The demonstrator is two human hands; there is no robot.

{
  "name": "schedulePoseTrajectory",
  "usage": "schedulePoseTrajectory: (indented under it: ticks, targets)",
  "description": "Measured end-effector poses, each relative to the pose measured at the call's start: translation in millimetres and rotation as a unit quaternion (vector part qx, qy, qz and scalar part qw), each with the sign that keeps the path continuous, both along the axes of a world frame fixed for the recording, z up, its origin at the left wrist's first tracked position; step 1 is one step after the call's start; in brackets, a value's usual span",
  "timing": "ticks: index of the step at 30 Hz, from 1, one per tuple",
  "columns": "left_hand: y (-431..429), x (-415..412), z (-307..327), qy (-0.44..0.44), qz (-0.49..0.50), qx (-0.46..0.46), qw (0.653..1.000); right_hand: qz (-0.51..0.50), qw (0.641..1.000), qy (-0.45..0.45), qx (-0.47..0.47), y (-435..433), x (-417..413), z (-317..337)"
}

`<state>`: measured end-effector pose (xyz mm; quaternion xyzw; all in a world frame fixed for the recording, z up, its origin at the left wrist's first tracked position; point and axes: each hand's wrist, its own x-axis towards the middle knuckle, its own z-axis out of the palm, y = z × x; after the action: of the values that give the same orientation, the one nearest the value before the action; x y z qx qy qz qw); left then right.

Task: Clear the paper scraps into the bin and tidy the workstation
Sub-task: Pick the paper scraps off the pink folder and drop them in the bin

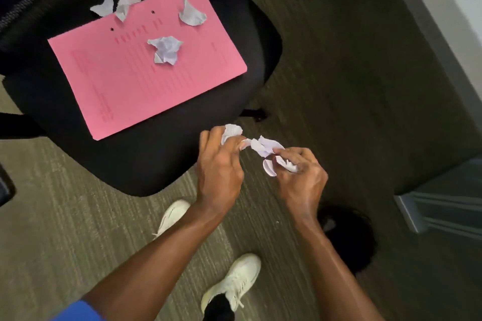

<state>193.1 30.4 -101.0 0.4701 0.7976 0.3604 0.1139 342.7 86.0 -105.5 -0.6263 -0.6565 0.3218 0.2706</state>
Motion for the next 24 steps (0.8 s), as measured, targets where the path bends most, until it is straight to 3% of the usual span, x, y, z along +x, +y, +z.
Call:
schedulePoseTrajectory:
  ticks: [6, 13, 17, 21, 24]
  targets:
    - [-16.1, 89.1, -37.3, -0.026, -0.119, -0.019, 0.992, -0.114, 0.99, -0.04, -0.069, -42.6, 98.1, -24.8]
    - [-21.1, 200.9, -75.2, -0.053, -0.212, -0.063, 0.974, -0.255, 0.952, 0.006, -0.168, -79.0, 204.5, -75.5]
    - [-27.3, 262.9, -95.3, -0.046, -0.284, -0.137, 0.948, -0.336, 0.929, -0.043, -0.151, -93.4, 256.3, -99.6]
    - [-27.2, 316.0, -124.9, -0.034, -0.305, -0.147, 0.94, -0.353, 0.922, -0.024, -0.155, -115.6, 303.3, -124.5]
    - [-26.3, 339.6, -132.4, -0.114, -0.276, -0.203, 0.933, -0.366, 0.917, -0.024, -0.154, -120.2, 328.3, -137.5]
